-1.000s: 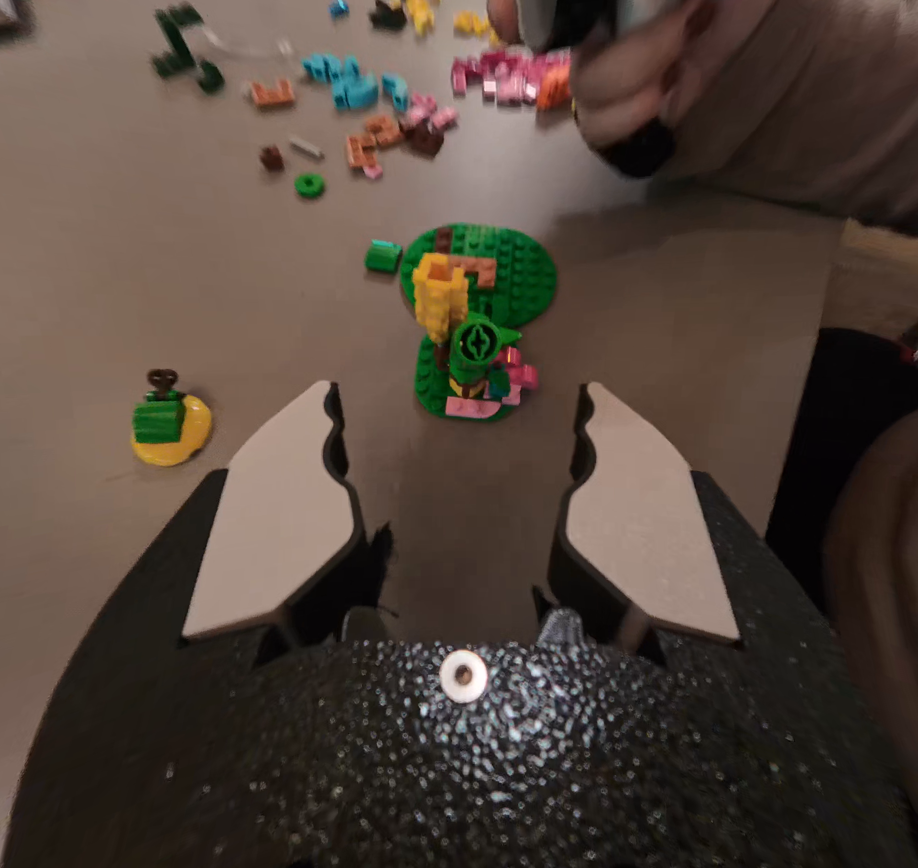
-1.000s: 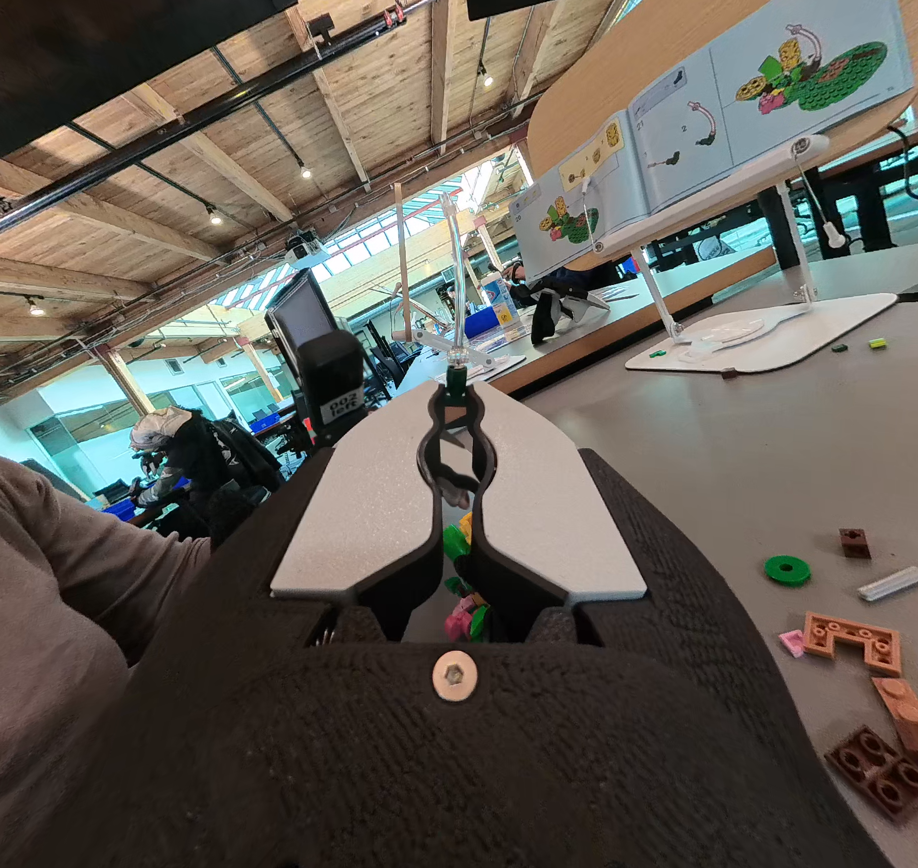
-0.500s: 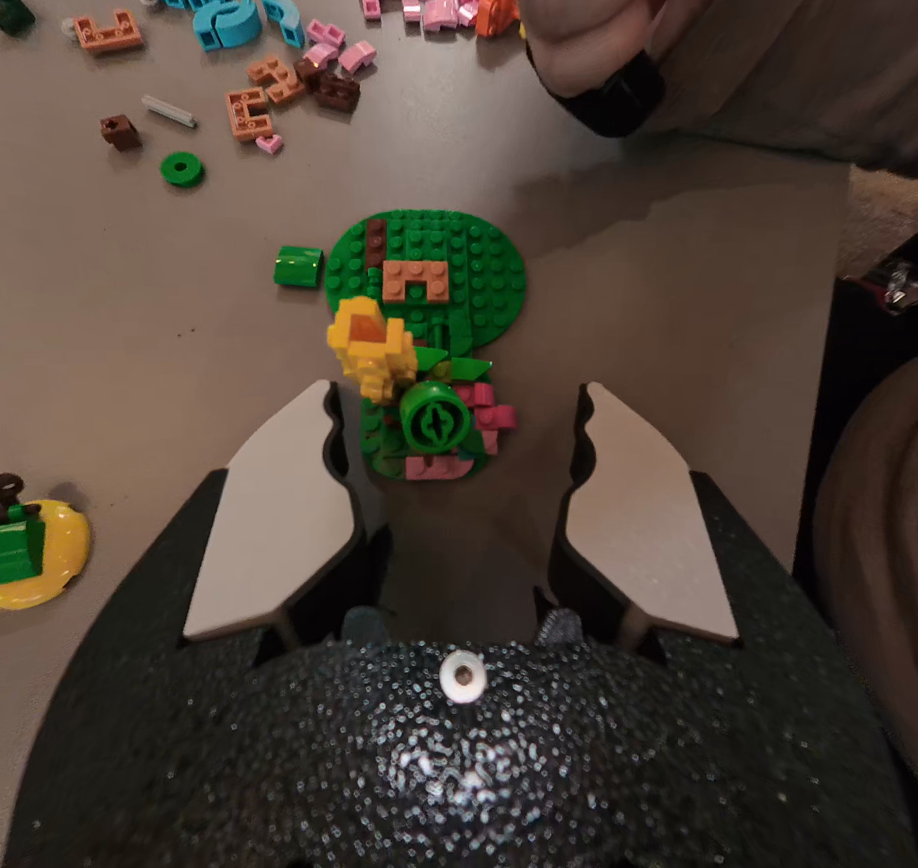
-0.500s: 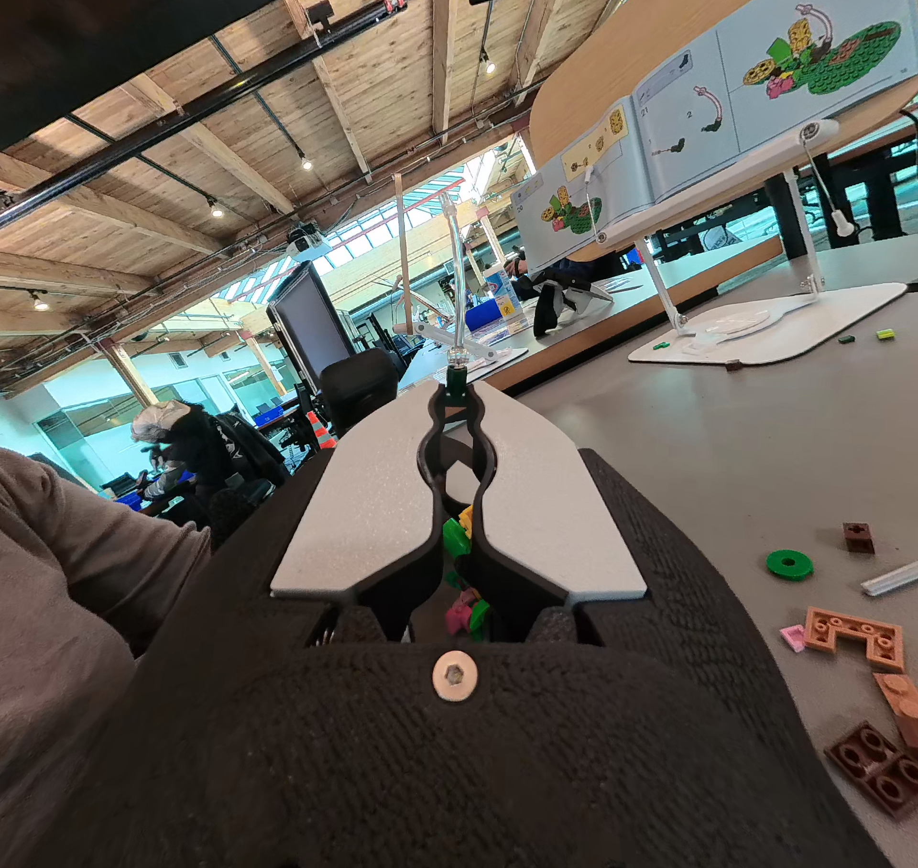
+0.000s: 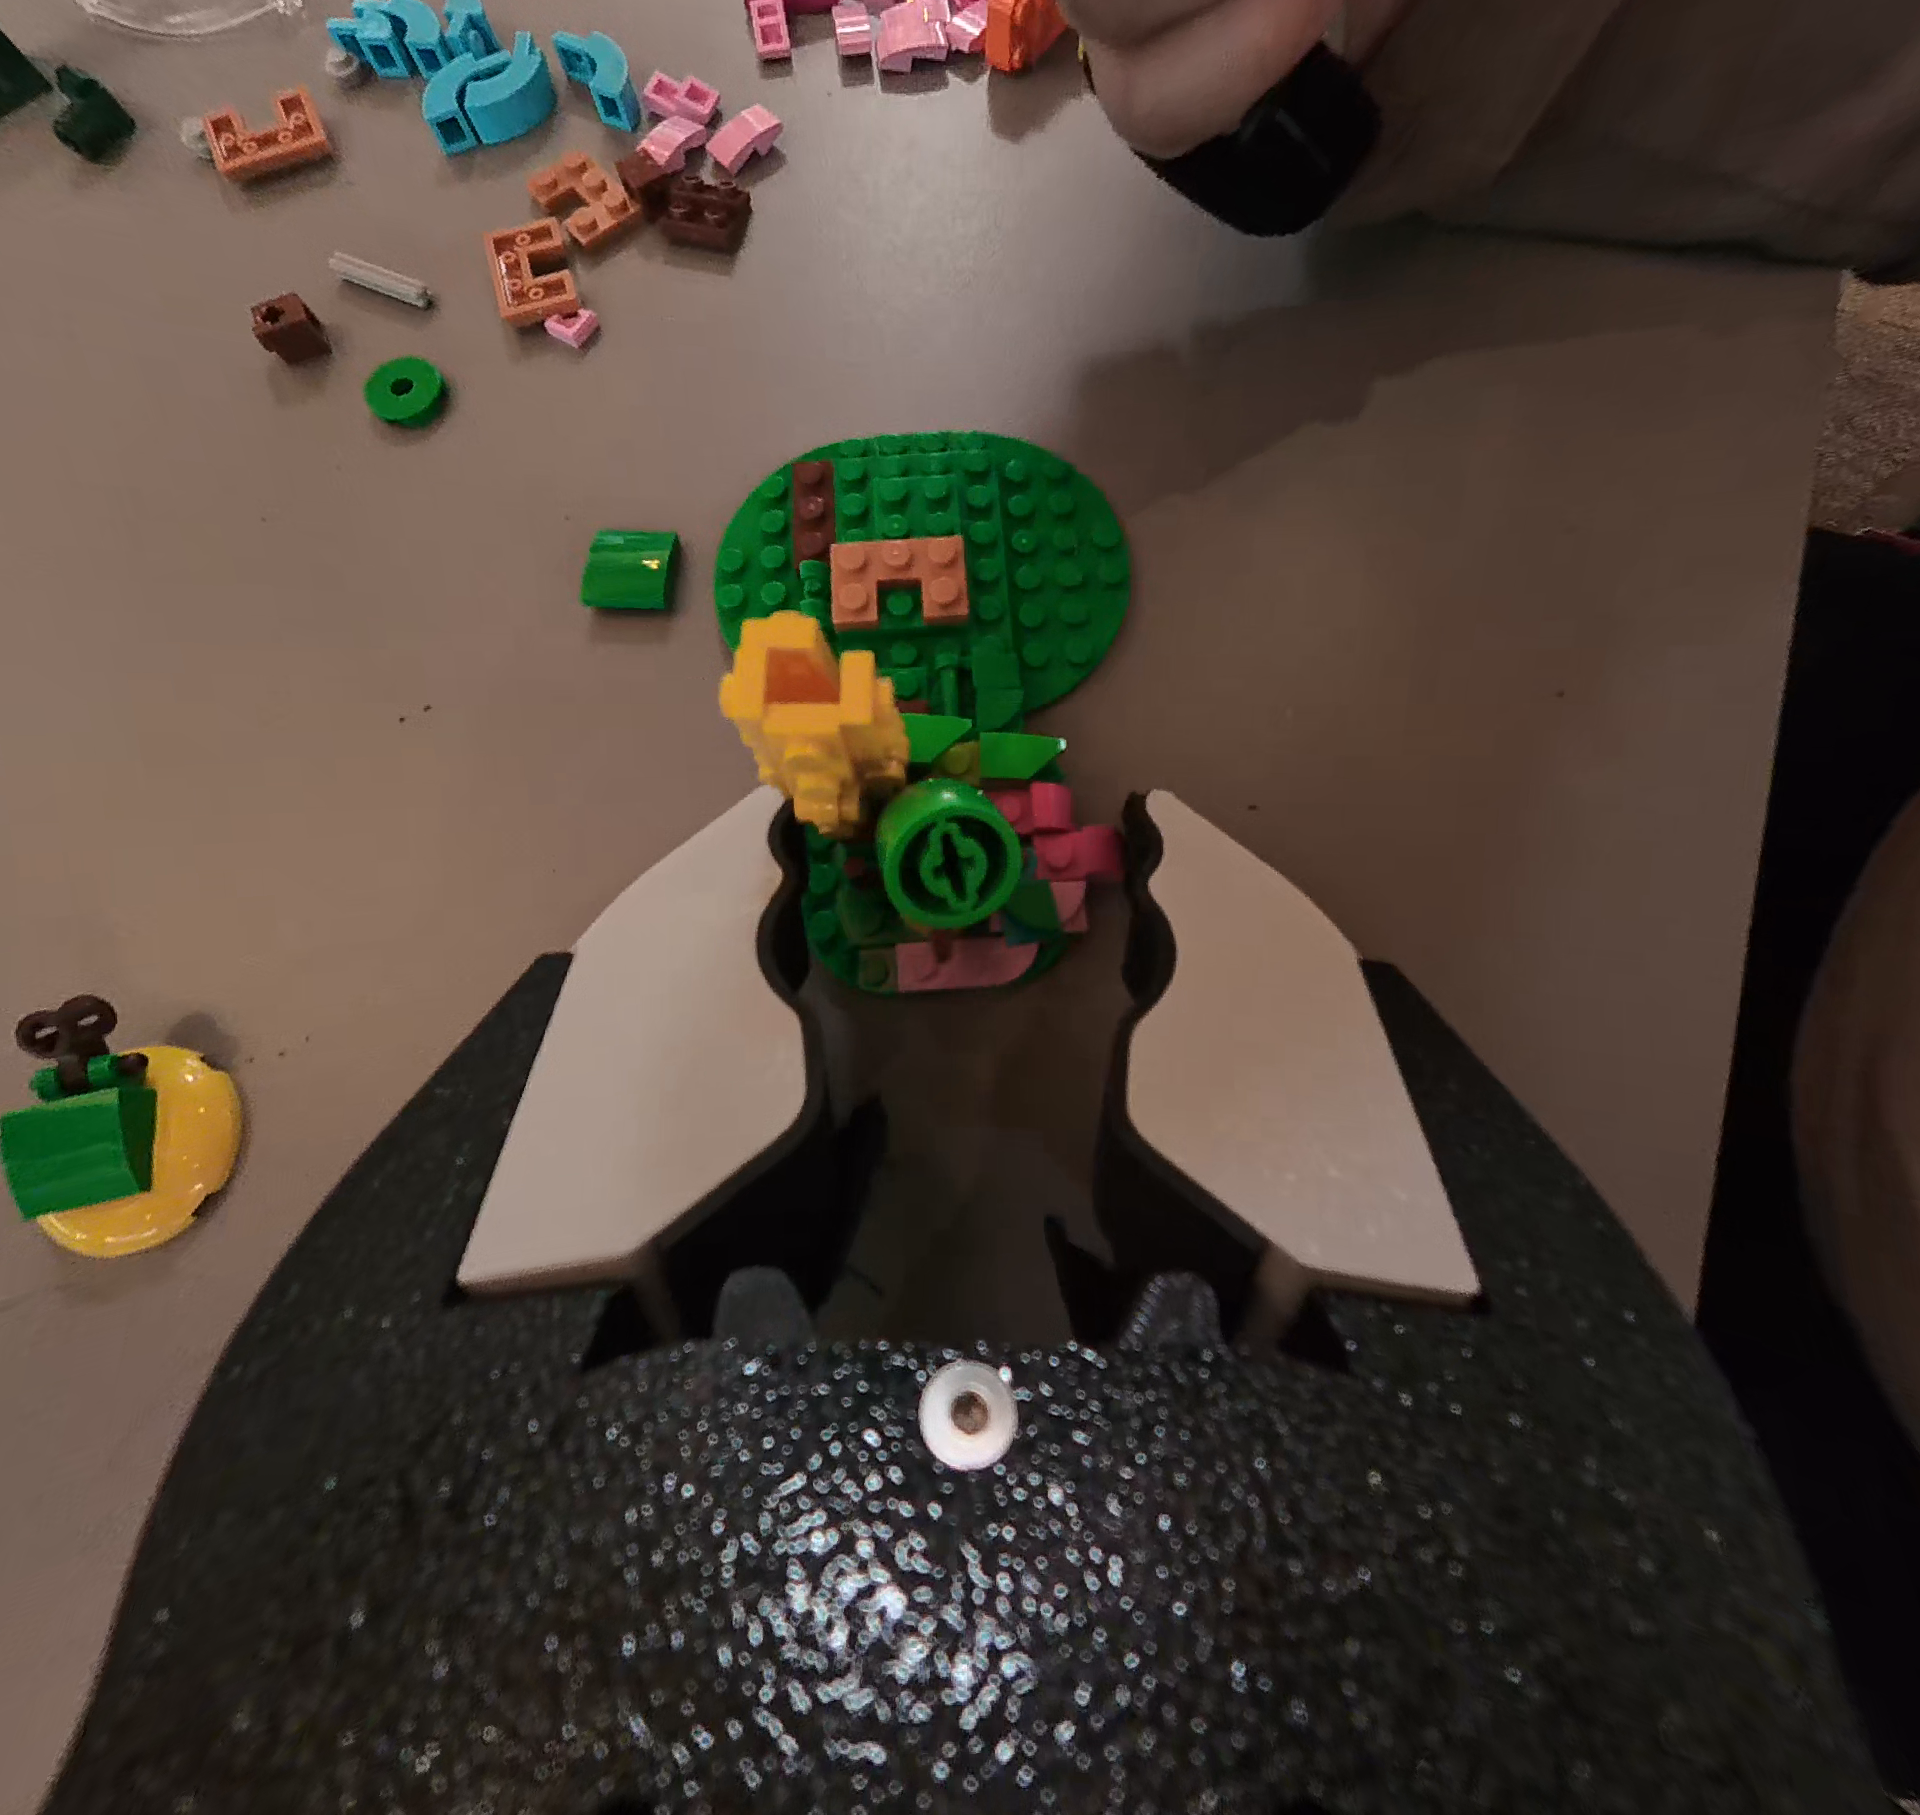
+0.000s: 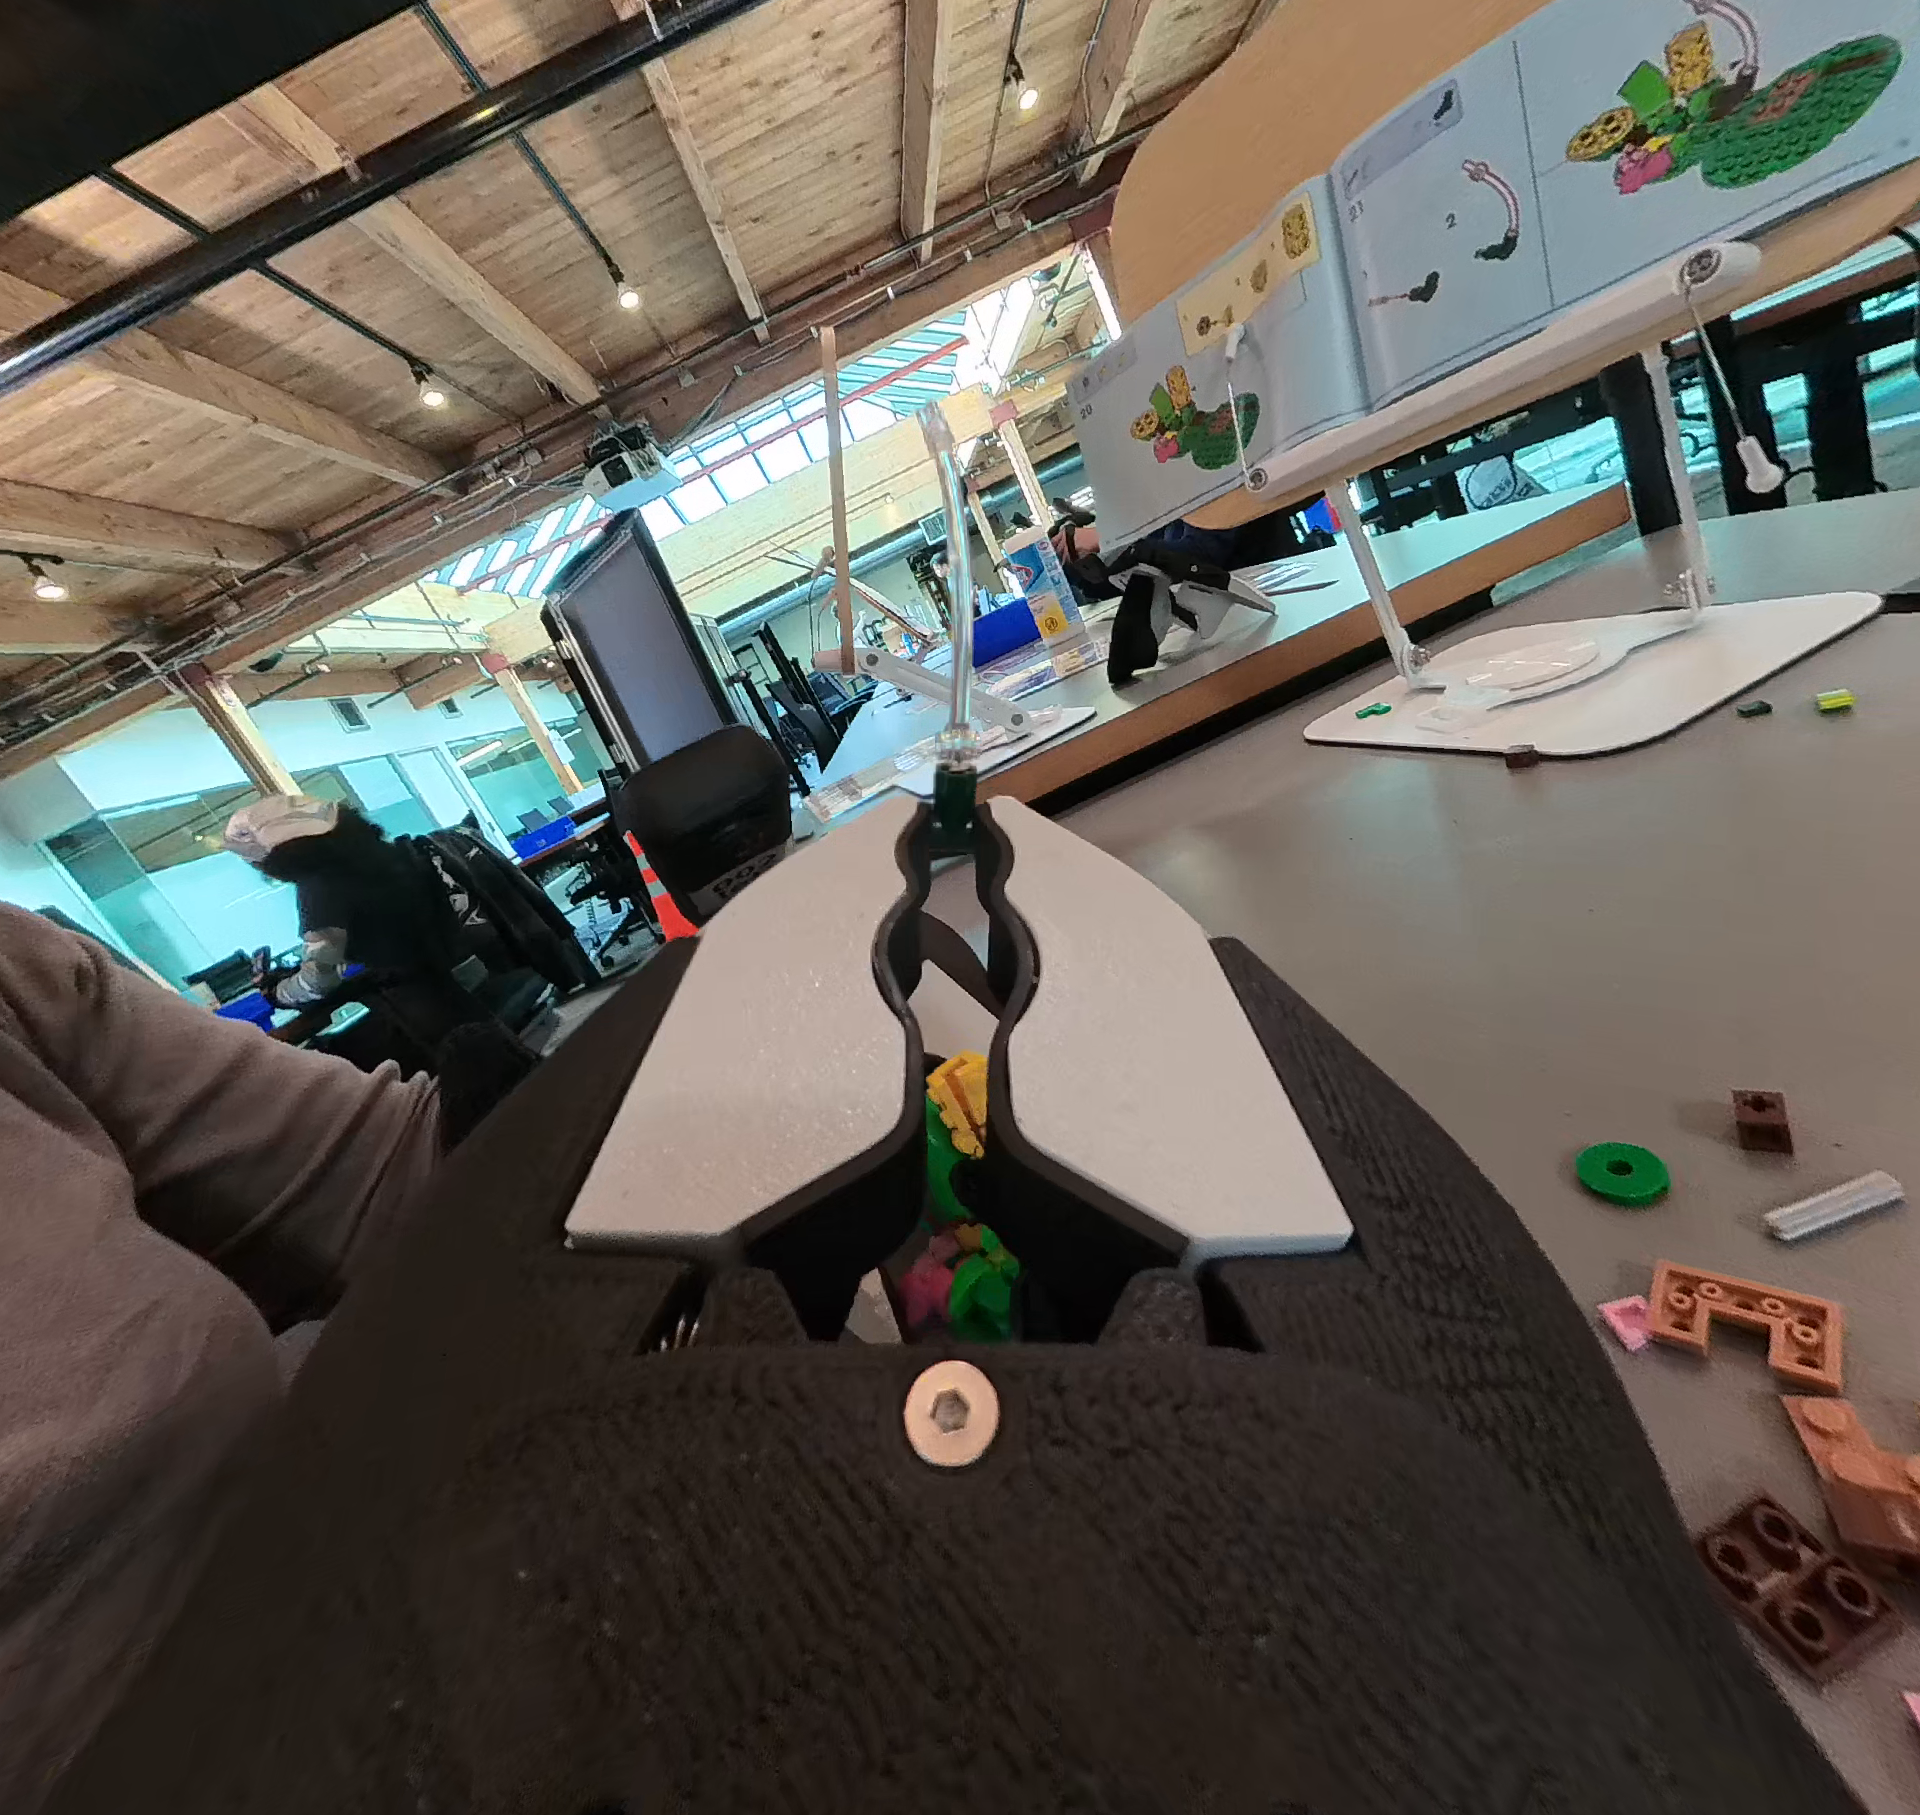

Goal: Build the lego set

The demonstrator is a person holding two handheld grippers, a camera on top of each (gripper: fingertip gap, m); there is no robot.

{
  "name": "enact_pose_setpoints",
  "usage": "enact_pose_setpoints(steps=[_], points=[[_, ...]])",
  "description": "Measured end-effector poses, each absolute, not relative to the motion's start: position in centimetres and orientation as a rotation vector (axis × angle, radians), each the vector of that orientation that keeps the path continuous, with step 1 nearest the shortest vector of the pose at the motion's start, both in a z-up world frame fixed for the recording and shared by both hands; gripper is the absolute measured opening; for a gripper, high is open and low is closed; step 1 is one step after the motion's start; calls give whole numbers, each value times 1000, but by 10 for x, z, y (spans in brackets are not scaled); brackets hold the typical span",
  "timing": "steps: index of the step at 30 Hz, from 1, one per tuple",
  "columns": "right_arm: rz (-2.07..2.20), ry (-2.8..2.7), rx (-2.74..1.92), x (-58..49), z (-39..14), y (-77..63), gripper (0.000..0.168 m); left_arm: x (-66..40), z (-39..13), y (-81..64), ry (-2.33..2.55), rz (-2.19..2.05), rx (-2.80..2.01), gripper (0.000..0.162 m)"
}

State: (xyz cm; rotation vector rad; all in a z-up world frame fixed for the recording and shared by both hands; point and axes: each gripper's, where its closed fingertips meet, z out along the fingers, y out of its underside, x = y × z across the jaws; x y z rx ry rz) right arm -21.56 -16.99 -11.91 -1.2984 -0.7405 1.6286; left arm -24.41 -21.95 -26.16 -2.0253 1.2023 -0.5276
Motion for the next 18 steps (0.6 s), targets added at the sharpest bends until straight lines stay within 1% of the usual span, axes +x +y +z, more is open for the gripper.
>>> enact_pose_setpoints(steps=[1, 8, 9, 10, 18], points=[[1625, -744, -1299, -215, -119, -170, 5, -244, -261, -219, 1197, -520, -2023, 59], [1623, -763, -1283, -211, -115, -170, 6, -242, -242, -212, 1115, -544, -1929, 57], [1618, -774, -1279, -211, -114, -171, 6, -242, -238, -211, 1101, -560, -1917, 50], [1605, -782, -1276, -210, -114, -172, 6, -242, -236, -210, 1083, -565, -1918, 50], [1602, -785, -1285, -210, -115, -170, 6, -242, -249, -212, 1111, -552, -1974, 50]])
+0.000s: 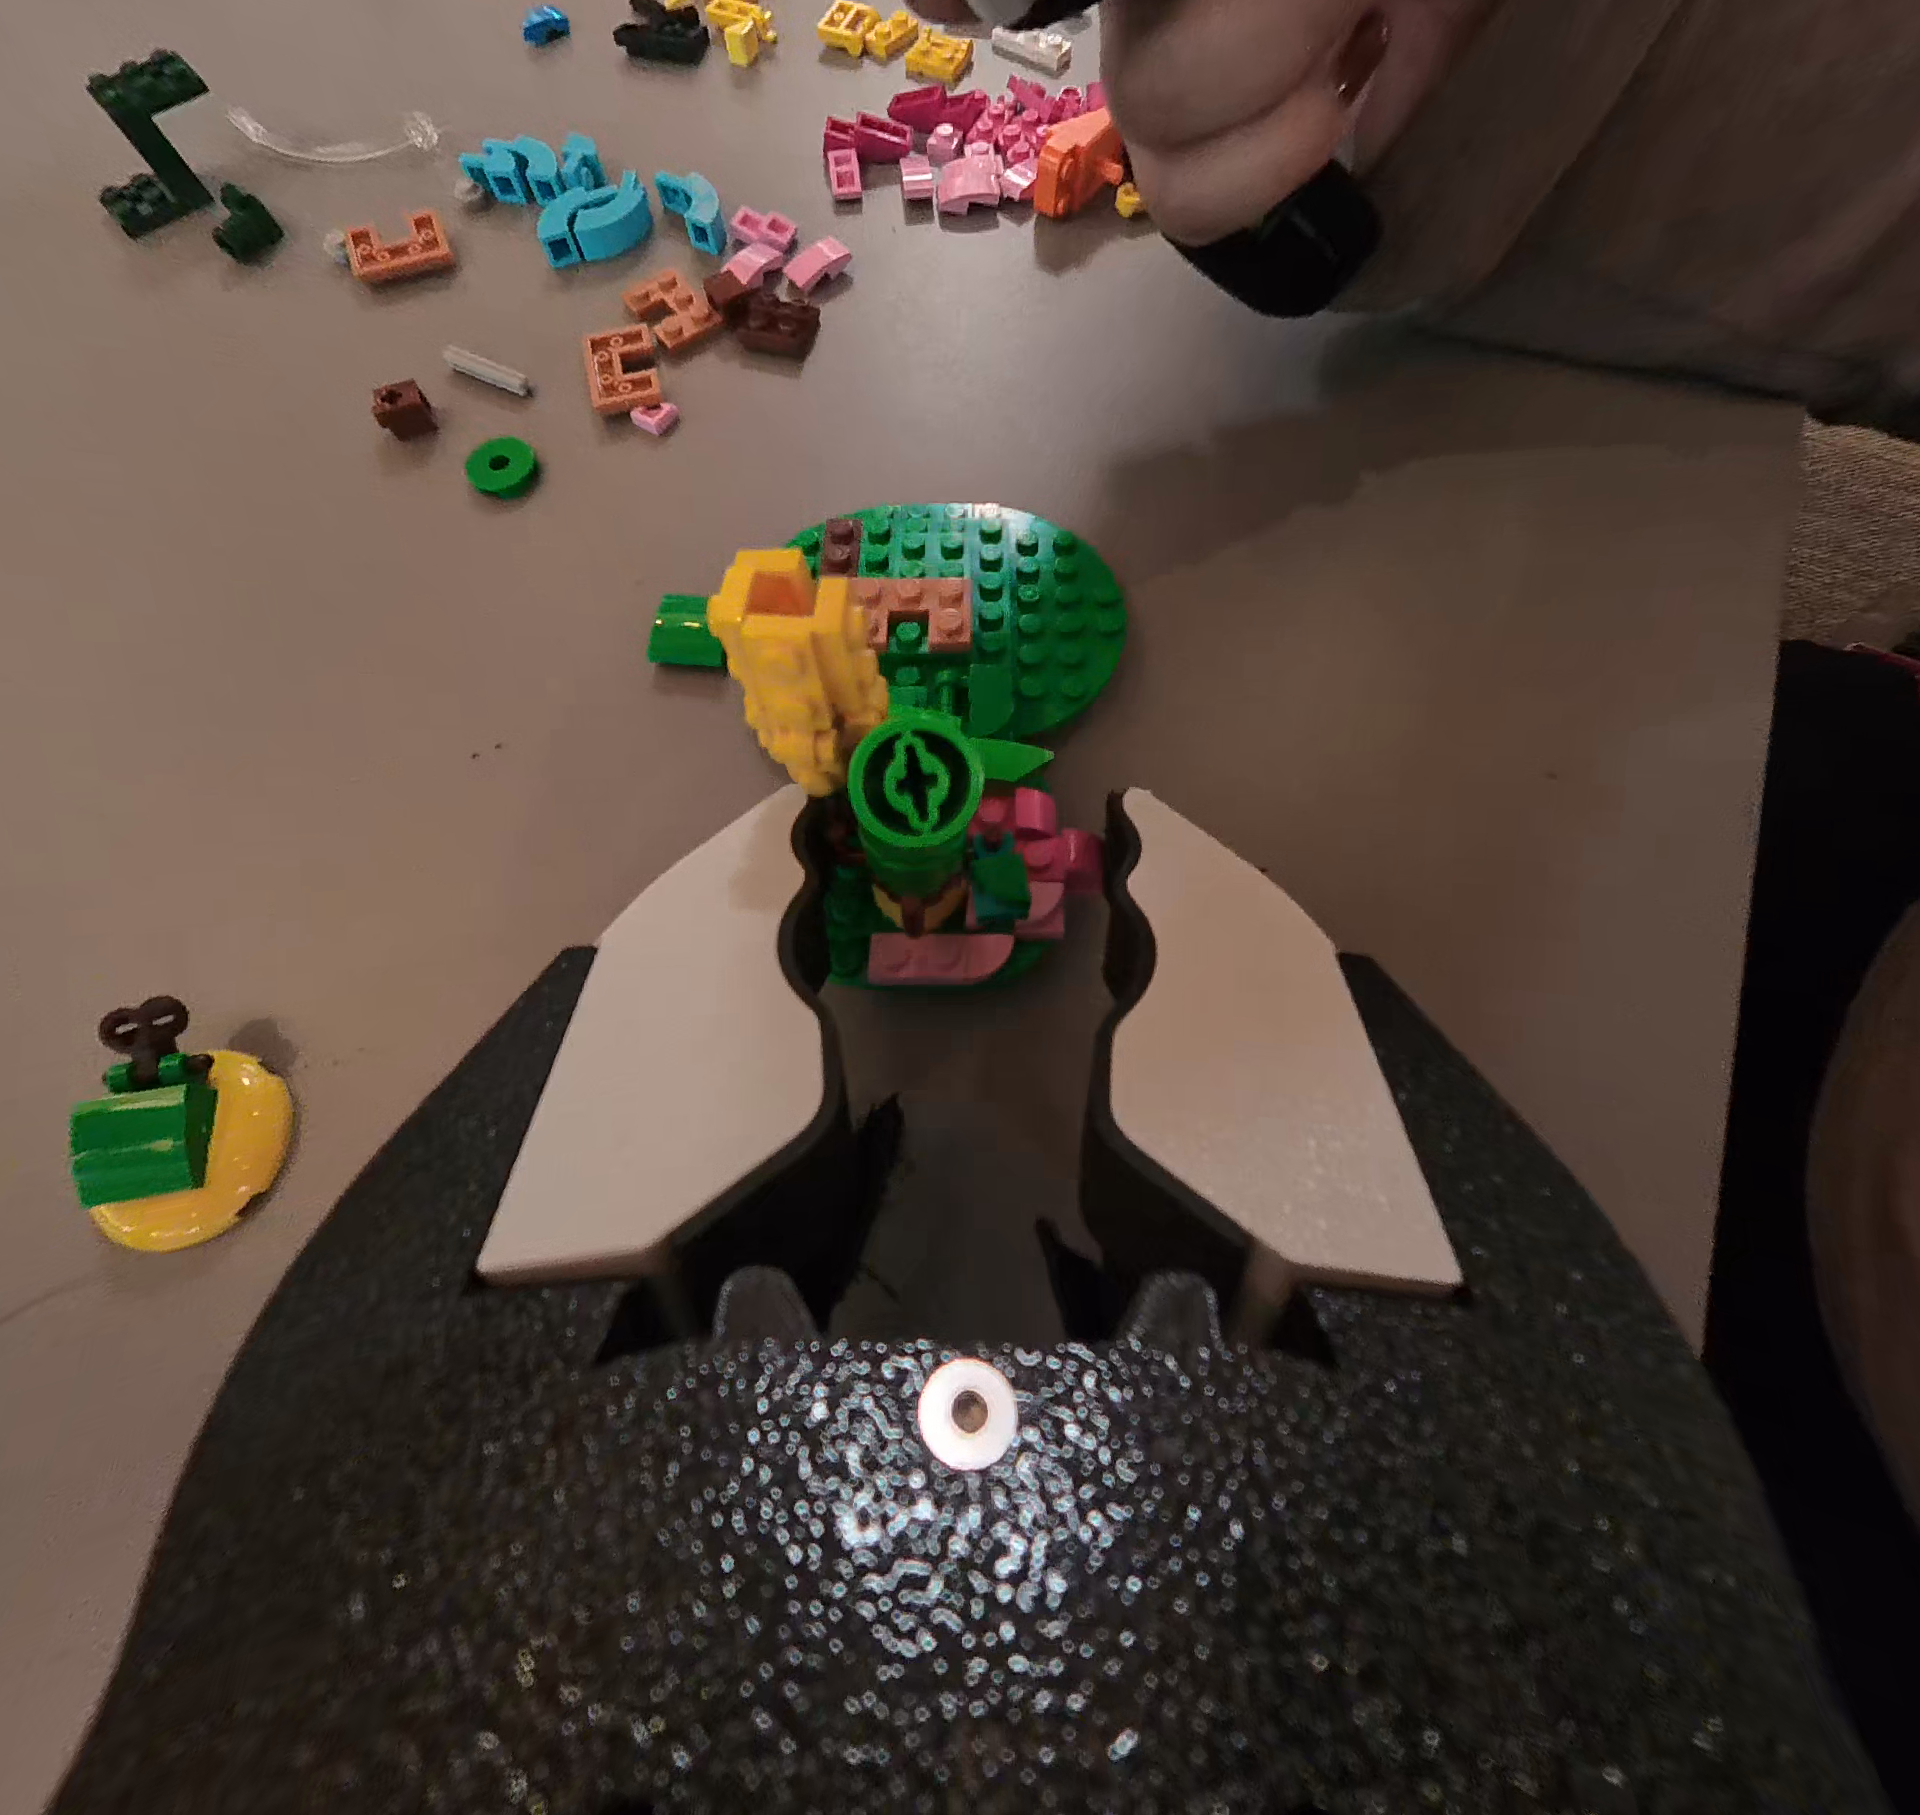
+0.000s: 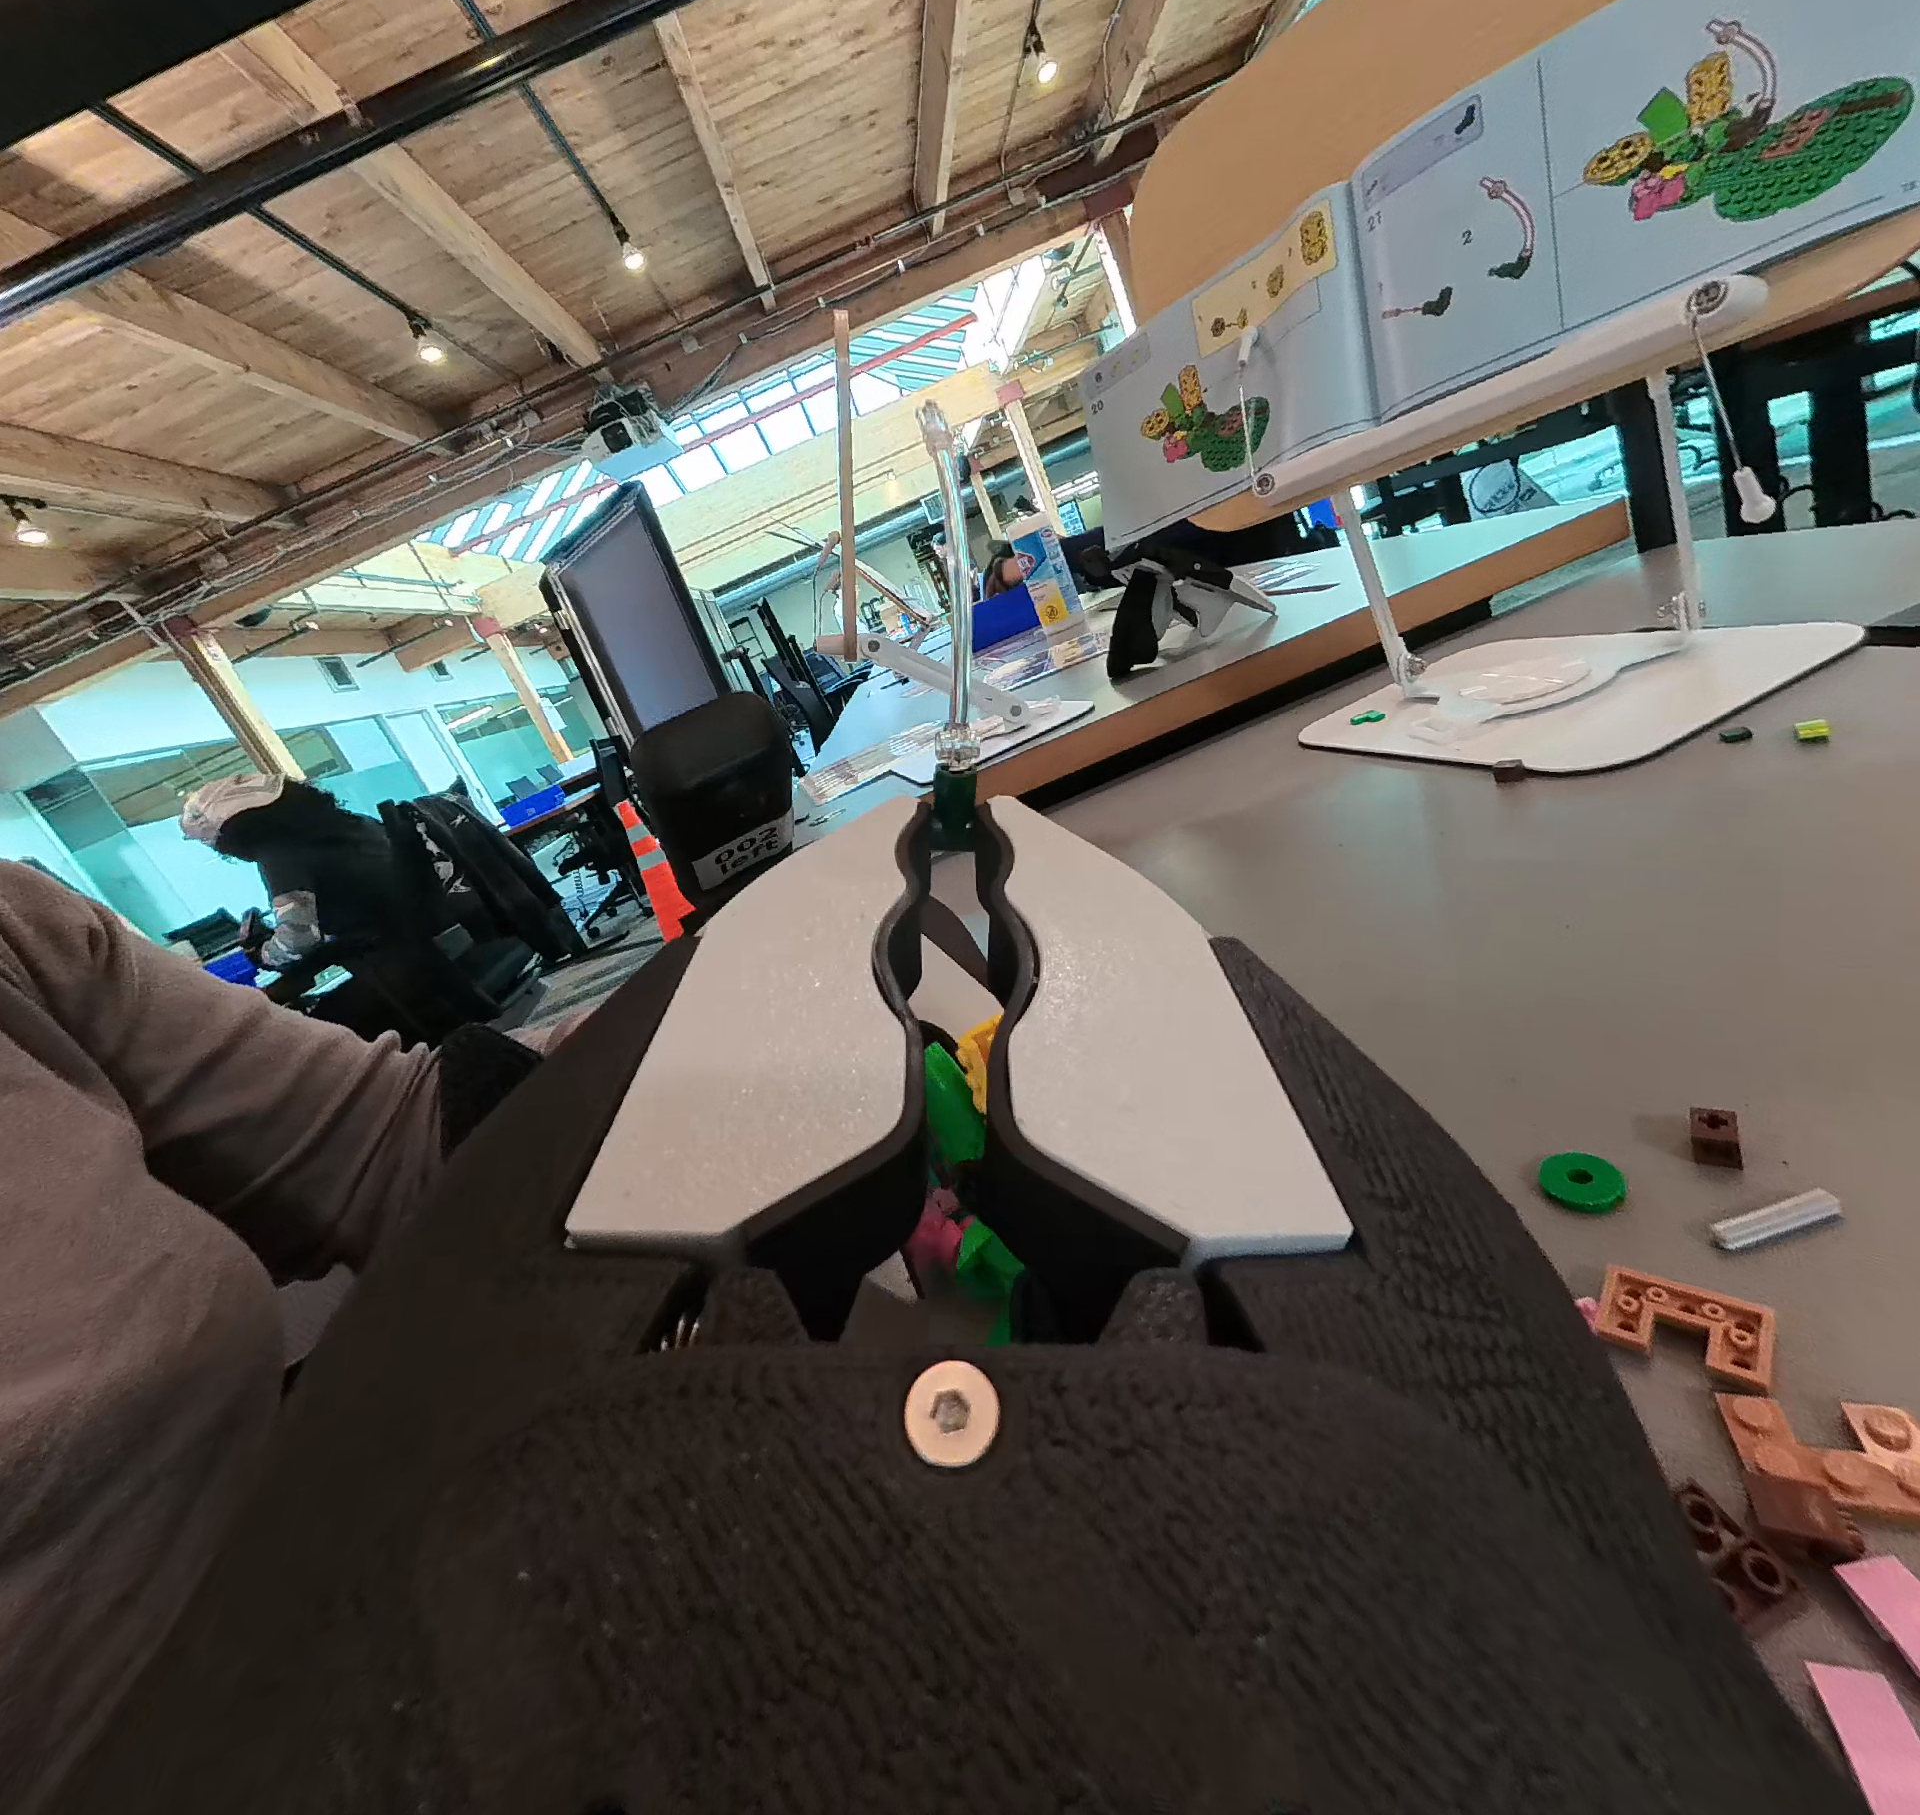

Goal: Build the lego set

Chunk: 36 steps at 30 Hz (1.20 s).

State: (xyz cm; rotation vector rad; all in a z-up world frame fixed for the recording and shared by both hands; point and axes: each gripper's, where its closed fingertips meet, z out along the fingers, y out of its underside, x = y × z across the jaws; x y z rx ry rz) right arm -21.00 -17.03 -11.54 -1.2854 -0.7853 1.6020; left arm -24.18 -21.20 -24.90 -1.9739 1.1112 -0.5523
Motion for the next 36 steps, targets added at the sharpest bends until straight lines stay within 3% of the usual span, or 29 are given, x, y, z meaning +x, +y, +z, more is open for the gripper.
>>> enact_pose_setpoints(steps=[22, 25, 31, 36], points=[[1332, -989, -1518, -224, -160, -165, 6, -259, -240, -210, 869, -794, -2115, 49], [1312, -1035, -1558, -227, -169, -167, 5, -262, -241, -208, 795, -840, -2144, 34], [1227, -1105, -1582, -230, -179, -169, 6, -262, -239, -210, 812, -862, -2138, 42], [1245, -1087, -1577, -229, -177, -169, 6, -267, -241, -209, 858, -780, -2139, 39]])
